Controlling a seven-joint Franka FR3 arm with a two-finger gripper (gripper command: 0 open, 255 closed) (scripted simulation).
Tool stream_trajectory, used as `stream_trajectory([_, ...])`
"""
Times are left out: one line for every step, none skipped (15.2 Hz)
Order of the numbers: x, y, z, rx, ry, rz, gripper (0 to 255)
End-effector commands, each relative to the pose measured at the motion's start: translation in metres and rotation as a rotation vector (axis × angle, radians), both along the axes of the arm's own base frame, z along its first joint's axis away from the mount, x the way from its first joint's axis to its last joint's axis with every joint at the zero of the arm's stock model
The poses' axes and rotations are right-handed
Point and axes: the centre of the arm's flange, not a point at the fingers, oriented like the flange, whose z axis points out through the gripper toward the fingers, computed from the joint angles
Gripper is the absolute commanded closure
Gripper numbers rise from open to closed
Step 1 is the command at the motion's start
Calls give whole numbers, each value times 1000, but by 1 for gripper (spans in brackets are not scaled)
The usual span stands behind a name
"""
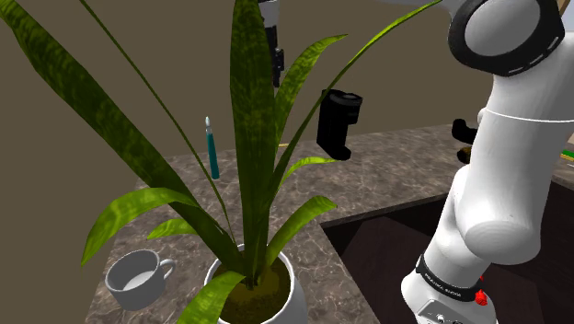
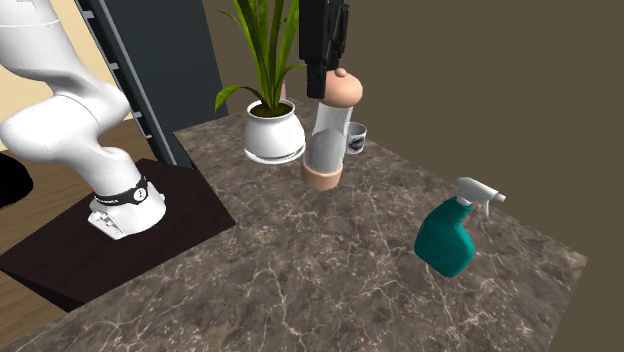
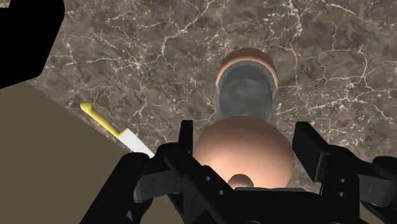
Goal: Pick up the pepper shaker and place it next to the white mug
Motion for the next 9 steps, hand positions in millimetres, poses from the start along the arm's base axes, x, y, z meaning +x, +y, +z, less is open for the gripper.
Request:
stream_trajectory([-8, 24, -4, 0, 0, -1, 255])
stream_trajectory([-11, 36, -6, 0, 0, -1, 255])
stream_trajectory([-15, 49, -8, 0, 0, -1, 255])
stream_trajectory([-19, 61, -10, 0, 0, -1, 255])
stream_trajectory([-23, 74, -11, 0, 0, -1, 255])
stream_trajectory([-27, 86, -13, 0, 0, -1, 255])
stream_trajectory([-31, 99, -15, 0, 0, -1, 255])
stream_trajectory([-35, 111, -17, 0, 0, -1, 255])
stream_trajectory([-39, 124, -19, 0, 0, -1, 255])
